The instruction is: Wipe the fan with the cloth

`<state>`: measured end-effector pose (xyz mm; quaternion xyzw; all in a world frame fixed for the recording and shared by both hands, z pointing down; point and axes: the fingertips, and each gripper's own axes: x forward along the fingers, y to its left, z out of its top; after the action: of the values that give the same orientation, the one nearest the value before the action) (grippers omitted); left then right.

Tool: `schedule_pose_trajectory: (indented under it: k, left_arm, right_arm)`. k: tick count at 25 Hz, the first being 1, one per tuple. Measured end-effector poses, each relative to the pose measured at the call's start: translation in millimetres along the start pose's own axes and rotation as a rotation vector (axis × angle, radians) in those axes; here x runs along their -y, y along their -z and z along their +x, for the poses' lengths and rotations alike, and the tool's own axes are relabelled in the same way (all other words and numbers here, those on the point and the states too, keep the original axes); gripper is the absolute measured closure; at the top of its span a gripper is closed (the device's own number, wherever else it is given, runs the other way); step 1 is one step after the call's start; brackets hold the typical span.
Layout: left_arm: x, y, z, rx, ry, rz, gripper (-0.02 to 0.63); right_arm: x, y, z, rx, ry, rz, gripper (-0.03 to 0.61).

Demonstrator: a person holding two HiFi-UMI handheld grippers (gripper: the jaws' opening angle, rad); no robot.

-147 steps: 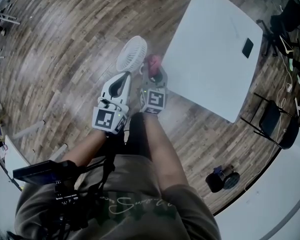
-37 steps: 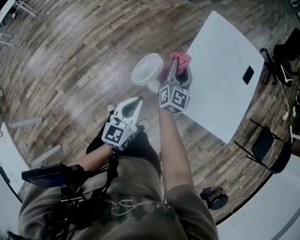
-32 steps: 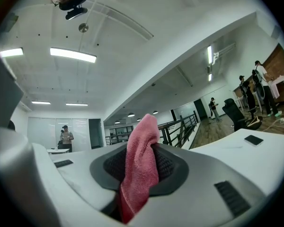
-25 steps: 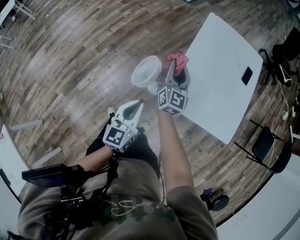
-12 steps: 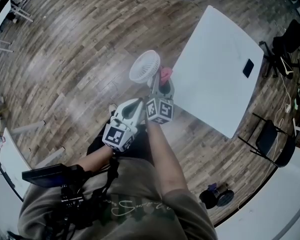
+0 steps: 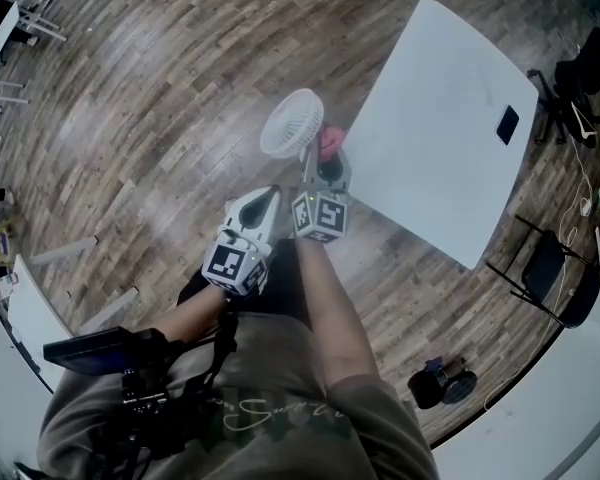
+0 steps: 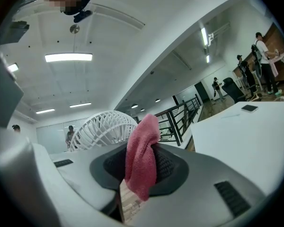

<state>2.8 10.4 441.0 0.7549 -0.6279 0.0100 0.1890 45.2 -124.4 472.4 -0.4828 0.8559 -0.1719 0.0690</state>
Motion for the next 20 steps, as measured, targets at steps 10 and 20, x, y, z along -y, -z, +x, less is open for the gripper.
schedule_pose_trajectory:
  k: [10,20]
  left_arm:
    - [-0.2,0.3,9.3,0.018,0.009,0.020,0.595]
    - [5.5,12.5,9.6,-0.025,0.018,-0.005,0.595]
  right_arm:
    - [-2.3,-2.8,-5.6,0.024,-0.045,-0.124,0.471]
    - [-2.2,0.3,-9.3,0.029,-0.055,-0.141,0.469]
